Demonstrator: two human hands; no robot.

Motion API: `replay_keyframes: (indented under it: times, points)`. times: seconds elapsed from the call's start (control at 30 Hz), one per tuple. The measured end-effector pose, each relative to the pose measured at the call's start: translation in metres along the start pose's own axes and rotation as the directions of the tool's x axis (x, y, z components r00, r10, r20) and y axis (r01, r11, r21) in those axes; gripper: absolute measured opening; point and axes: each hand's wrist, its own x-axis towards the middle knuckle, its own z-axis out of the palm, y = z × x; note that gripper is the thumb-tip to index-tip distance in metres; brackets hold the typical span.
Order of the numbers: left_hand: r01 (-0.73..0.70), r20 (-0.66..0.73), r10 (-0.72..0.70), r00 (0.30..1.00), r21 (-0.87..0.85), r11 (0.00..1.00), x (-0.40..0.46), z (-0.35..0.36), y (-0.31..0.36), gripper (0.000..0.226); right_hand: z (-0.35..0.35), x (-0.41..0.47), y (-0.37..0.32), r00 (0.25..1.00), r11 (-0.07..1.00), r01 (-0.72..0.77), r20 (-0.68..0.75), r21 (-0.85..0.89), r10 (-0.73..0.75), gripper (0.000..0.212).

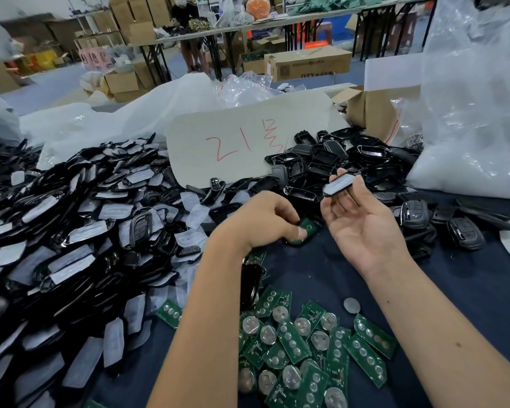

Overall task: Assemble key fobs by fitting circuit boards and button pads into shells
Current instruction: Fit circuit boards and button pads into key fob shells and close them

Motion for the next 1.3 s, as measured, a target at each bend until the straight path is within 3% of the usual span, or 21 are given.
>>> replay_keyframes:
  times: [0.1,0.2,0.37,0.43,0.57,0.73,1.0,1.17,1.3]
  points:
    - [0.04,-0.179,-0.102,0.979,-0.319,0.947,-0.002,-0.008,-0.004,0.019,0.0,0.001,0.001,1.0,1.0,-0.001,0.004,-0.023,0.001,0.032]
    - [0.038,-0.184,-0.211,0.96,-0.662,0.748,-0.002,-0.014,-0.004,0.018,-0.001,0.001,0.004,0.999,0.995,-0.005,0.046,-0.102,0.01,0.03]
    - [0.052,-0.138,-0.262,0.955,-0.793,0.607,-0.003,-0.012,-0.007,0.02,0.002,-0.001,0.009,0.988,0.967,0.004,0.149,-0.255,0.035,0.026]
    - [0.07,-0.119,-0.279,0.953,-0.81,0.583,-0.002,-0.011,-0.008,0.018,0.003,-0.003,0.012,0.984,0.953,0.008,0.17,-0.302,0.045,0.03]
    - [0.102,-0.114,-0.287,0.951,-0.762,0.64,-0.002,-0.01,-0.007,0.015,0.007,-0.006,0.015,0.984,0.927,0.013,0.171,-0.374,0.055,0.037]
    - [0.102,-0.117,-0.288,0.95,-0.757,0.645,-0.002,-0.01,-0.009,0.022,0.009,-0.007,0.015,0.987,0.924,0.008,0.151,-0.381,0.054,0.041]
    - [0.062,-0.146,-0.247,0.958,-0.734,0.676,-0.001,-0.007,-0.012,0.015,0.008,-0.006,0.017,0.991,0.914,0.03,0.135,-0.405,0.027,0.044]
    - [-0.022,-0.252,-0.184,0.95,-0.643,0.766,-0.002,-0.004,-0.01,0.017,0.004,-0.004,0.018,0.995,0.894,0.056,0.093,-0.444,-0.016,0.028]
    - [-0.093,-0.317,-0.07,0.946,-0.471,0.877,-0.002,-0.001,-0.003,0.014,0.003,-0.002,0.02,0.997,0.883,0.076,0.046,-0.464,-0.062,0.039]
